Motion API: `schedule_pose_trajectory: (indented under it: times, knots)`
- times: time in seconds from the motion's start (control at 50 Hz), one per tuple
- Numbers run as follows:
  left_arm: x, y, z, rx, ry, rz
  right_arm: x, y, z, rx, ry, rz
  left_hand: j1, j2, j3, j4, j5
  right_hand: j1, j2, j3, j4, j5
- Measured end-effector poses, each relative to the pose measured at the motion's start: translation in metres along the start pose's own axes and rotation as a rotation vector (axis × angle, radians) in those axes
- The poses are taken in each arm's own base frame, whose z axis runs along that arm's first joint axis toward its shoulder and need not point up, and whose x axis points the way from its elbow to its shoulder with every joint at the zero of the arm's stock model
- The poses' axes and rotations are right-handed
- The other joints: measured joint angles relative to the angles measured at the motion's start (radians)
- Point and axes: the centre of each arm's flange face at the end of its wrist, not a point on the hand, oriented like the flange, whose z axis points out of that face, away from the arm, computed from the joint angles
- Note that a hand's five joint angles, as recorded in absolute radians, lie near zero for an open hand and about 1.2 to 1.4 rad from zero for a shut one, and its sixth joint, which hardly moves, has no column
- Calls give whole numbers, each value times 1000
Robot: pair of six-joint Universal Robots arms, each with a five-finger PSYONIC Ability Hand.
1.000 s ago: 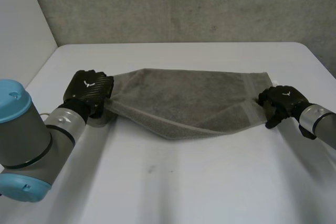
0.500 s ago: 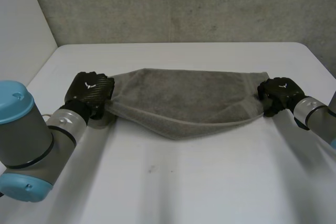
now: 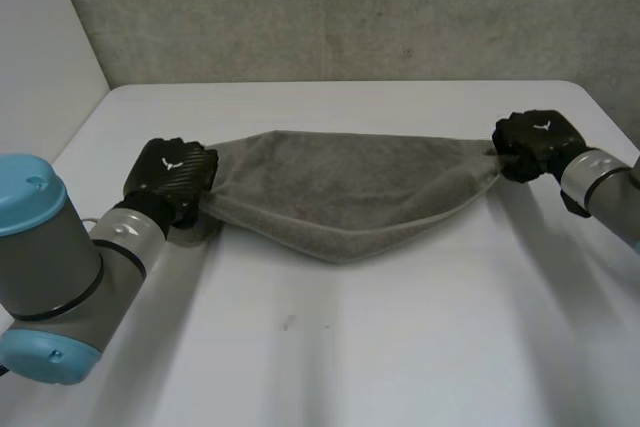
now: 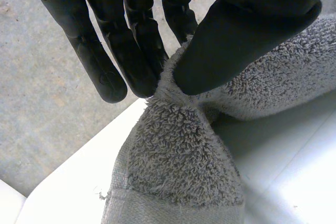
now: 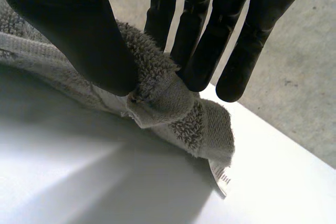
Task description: Fold the towel.
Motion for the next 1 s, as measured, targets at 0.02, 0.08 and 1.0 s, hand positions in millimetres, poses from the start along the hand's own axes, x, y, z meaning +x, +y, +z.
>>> schedule_pose_trajectory:
  times: [0.02, 0.08, 1.0]
  knots:
    - [0, 0, 0, 0, 0, 0, 0, 0, 0, 0, 0, 0, 0, 0, 0, 0, 0, 0, 0, 0, 0, 0]
    - [0, -1, -1, -1, 0, 2, -1, -10, -14, -38, -9, -12, 0, 0, 0, 0, 0, 0, 0, 0, 0, 0]
    - [-27, -28, 39, -32, 19, 178, -10, -61, -63, -354, -18, -424, 0, 0, 0, 0, 0, 0, 0, 5, 4, 15]
